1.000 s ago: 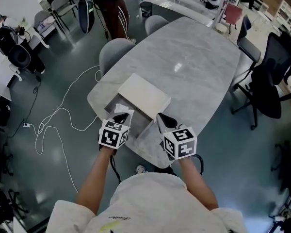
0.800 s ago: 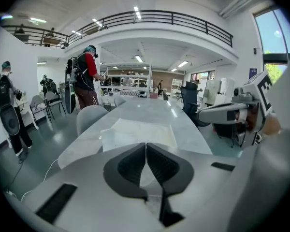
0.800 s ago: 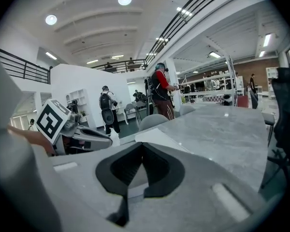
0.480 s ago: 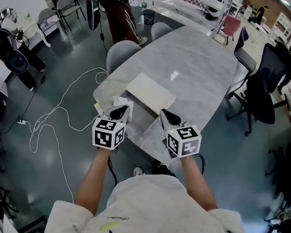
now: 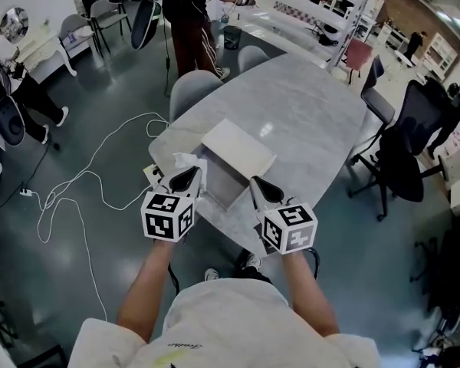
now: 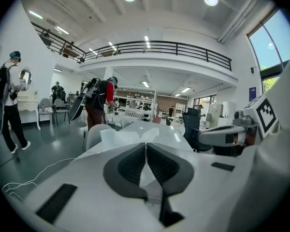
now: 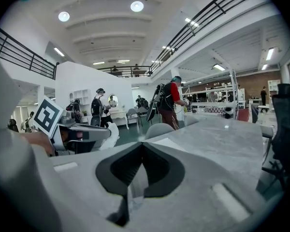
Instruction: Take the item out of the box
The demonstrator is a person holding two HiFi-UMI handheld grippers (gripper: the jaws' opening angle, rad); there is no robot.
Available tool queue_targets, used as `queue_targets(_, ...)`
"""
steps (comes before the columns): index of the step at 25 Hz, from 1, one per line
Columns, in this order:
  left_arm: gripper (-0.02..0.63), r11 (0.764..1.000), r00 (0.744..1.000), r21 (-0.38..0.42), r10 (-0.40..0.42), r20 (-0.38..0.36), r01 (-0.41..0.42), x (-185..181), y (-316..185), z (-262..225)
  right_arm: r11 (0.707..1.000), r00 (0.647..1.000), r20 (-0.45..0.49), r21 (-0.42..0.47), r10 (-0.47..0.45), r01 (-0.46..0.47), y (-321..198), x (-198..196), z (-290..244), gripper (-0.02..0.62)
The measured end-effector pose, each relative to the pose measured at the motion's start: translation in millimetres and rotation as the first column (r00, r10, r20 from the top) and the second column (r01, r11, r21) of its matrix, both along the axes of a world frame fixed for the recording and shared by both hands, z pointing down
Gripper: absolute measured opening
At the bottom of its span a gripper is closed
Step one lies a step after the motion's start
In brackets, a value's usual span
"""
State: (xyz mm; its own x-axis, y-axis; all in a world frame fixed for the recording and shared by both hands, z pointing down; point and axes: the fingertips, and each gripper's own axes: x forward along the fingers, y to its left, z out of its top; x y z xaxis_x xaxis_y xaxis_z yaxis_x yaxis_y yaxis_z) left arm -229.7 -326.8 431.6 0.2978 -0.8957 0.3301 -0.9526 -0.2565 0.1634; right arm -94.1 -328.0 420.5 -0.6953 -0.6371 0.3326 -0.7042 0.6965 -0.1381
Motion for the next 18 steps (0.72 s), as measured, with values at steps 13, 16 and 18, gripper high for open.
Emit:
queue_targets(13, 0.018, 0.999, 0.999, -0.007, 0.039, -0.017, -0.039, 5.9, 7.0, 2.0, 1.0, 0.999, -0.043, 0.008, 0.004, -0.004, 8.9, -5.0, -5.1, 0.005)
queue_targets(16, 0.018, 0.999, 0.999, -0.013, 0.036, -0.02, -0.037, 1.0, 8.8, 3.2, 1.0, 0.999, -0.046, 0.003, -0.001, 0.001, 11.2, -10.5, -4.2, 0.005)
queue_targets(18, 0.018, 0.999, 0.999, -0.016, 0.035, -0.024, -0.036, -1.6, 9.5, 3.1, 1.0, 0.999, -0.048, 0.001, -0.005, 0.005, 12.8, -13.8, -4.7, 0.005)
